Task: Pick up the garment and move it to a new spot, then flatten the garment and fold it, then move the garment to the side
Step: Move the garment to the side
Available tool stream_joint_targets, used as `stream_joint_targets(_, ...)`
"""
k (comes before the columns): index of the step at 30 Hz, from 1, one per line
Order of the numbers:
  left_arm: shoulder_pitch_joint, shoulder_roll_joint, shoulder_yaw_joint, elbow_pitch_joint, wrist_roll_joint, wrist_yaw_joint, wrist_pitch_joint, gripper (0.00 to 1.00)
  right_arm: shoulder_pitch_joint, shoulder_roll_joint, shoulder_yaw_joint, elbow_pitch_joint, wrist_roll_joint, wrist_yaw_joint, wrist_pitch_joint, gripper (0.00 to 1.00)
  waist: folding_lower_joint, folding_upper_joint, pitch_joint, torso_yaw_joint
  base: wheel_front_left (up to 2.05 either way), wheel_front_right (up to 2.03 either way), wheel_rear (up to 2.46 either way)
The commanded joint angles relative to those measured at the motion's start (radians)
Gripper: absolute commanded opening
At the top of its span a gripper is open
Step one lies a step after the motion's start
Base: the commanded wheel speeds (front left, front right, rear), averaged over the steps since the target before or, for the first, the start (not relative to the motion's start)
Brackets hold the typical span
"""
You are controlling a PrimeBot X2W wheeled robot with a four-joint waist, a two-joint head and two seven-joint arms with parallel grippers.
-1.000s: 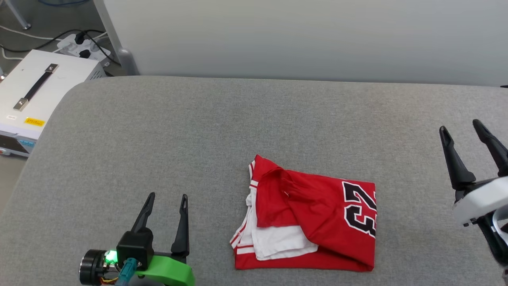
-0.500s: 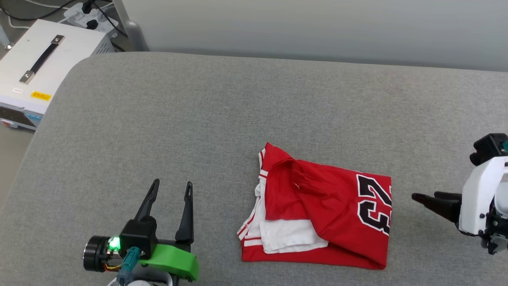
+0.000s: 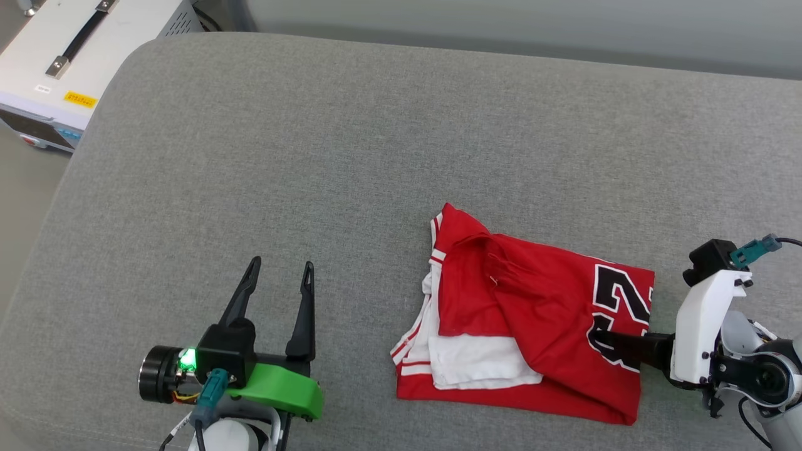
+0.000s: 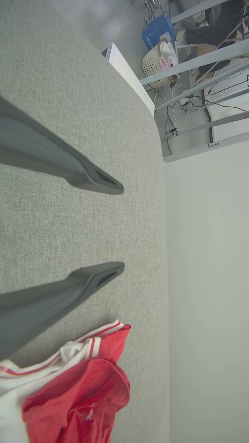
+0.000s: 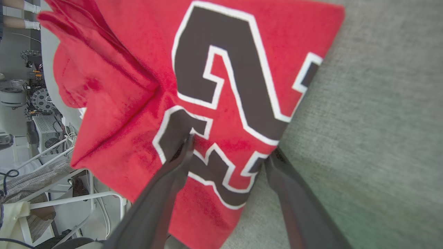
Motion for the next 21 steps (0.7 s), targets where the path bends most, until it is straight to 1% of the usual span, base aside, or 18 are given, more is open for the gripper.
stream_joint_targets(1,-0.021,-0.006,0.000,-0.003,-0.005,0.007,-0.006,1.00,-0.009,0.015,0.026,0.021,0.004,-0.001,-0.010,1.00,0.0000,0.0000,0.017,0.011,0.00,0.00,0.00)
stream_joint_targets(4,-0.031,-0.007,-0.003,0.001,-0.006,0.007,-0.006,1.00,-0.016,0.025,0.055,0.042,0.015,-0.001,-0.035,1.00,0.0000,0.0000,0.025,0.014,0.00,0.00,0.00)
stream_joint_targets(7,-0.039,-0.008,-0.005,0.004,-0.006,0.008,-0.006,1.00,-0.024,0.020,0.080,0.046,0.023,-0.001,-0.068,1.00,0.0000,0.0000,0.029,0.015,0.00,0.00,0.00)
stream_joint_targets(8,-0.042,-0.009,-0.005,0.006,-0.007,0.009,-0.006,1.00,-0.027,0.017,0.090,0.044,0.027,-0.001,-0.082,0.65,0.0000,0.0000,0.029,0.014,0.00,0.00,0.00)
stream_joint_targets(9,-0.043,-0.009,-0.005,0.007,-0.007,0.009,-0.006,1.00,-0.030,0.013,0.098,0.041,0.029,-0.001,-0.095,0.25,0.0000,0.0000,0.029,0.013,0.00,0.00,0.00)
stream_joint_targets(10,-0.044,-0.009,-0.006,0.009,-0.008,0.009,-0.006,1.00,-0.032,0.007,0.109,0.037,0.034,-0.001,-0.109,0.00,0.0000,0.0000,0.029,0.013,0.00,0.00,0.00)
stream_joint_targets(16,-0.040,-0.010,-0.009,0.015,-0.010,0.013,-0.006,1.00,-0.059,-0.035,0.164,-0.007,0.048,-0.001,-0.189,0.00,0.0000,0.0000,0.016,0.004,0.00,0.00,0.00)
stream_joint_targets(21,-0.023,-0.011,-0.005,0.017,-0.007,0.016,-0.006,1.00,-0.098,-0.106,0.215,-0.070,0.015,-0.001,-0.267,0.00,0.0000,0.0000,-0.008,-0.021,0.00,0.00,0.00)
